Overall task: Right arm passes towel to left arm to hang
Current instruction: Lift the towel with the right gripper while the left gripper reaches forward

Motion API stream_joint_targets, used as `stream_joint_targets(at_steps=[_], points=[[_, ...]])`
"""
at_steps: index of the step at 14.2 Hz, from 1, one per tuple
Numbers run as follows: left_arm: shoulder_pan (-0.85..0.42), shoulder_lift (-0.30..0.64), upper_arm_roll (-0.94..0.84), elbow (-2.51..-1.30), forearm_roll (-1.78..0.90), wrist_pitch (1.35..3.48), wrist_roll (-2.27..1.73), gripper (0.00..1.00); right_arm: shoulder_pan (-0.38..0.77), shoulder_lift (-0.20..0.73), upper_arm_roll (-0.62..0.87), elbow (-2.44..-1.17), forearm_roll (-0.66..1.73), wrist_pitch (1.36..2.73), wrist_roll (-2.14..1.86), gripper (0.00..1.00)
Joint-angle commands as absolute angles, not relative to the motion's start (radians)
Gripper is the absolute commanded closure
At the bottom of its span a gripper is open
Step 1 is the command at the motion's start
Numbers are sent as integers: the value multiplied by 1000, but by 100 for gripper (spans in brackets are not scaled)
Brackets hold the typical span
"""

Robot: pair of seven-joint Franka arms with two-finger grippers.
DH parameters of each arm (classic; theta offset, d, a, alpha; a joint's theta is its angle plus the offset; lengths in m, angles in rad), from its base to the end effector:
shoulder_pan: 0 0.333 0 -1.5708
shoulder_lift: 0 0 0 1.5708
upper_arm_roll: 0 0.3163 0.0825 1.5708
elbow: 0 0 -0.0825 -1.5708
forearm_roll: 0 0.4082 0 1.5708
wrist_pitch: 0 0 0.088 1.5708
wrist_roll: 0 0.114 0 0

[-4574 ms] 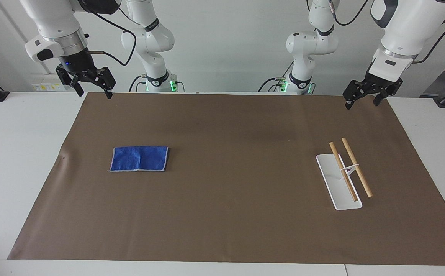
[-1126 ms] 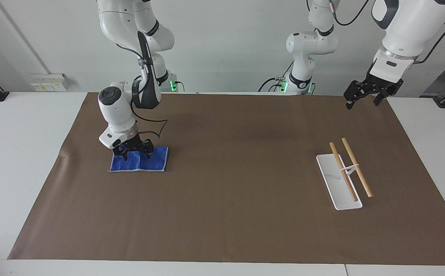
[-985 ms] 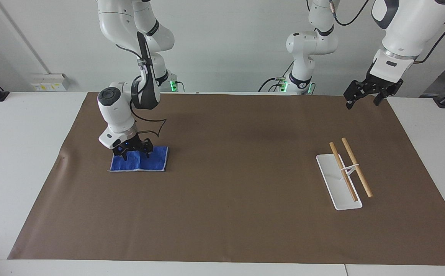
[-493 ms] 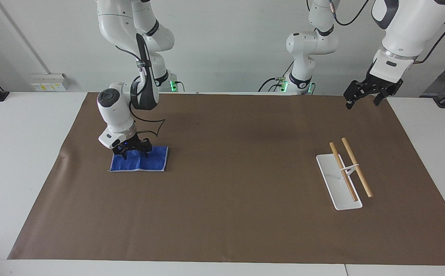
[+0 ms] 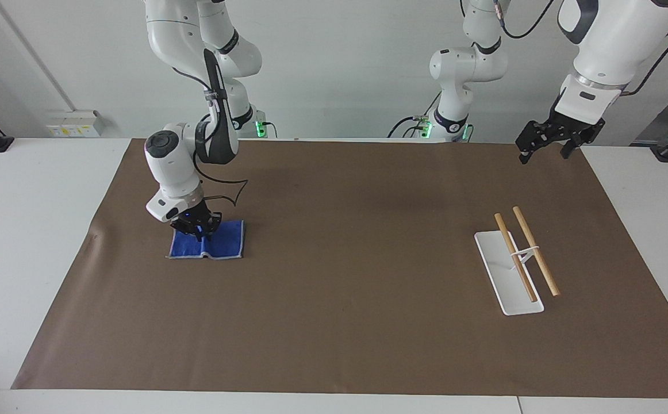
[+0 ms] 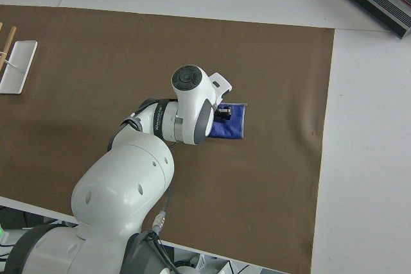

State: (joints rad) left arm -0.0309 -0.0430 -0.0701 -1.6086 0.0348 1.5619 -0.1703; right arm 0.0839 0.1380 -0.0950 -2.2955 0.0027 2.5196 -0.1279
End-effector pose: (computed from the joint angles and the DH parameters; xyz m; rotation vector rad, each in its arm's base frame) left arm 0.5616 -0.0537 0.6229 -3.1017 -0.1080 -0.0021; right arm 0.5509 -0.0064 0.2729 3.1161 0.1812 0.1339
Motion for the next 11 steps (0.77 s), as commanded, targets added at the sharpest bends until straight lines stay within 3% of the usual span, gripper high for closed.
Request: stream_joint_targets(at_steps=[1,11], points=[[-38,-80,-58,-1654,21,1571,-173,0,81,107,-75,-2220,25,2403,-115,100],[-32,-95,-54,-1697,20,1634,-370,0,81,109,76,-2046,414,2373,-20,100]])
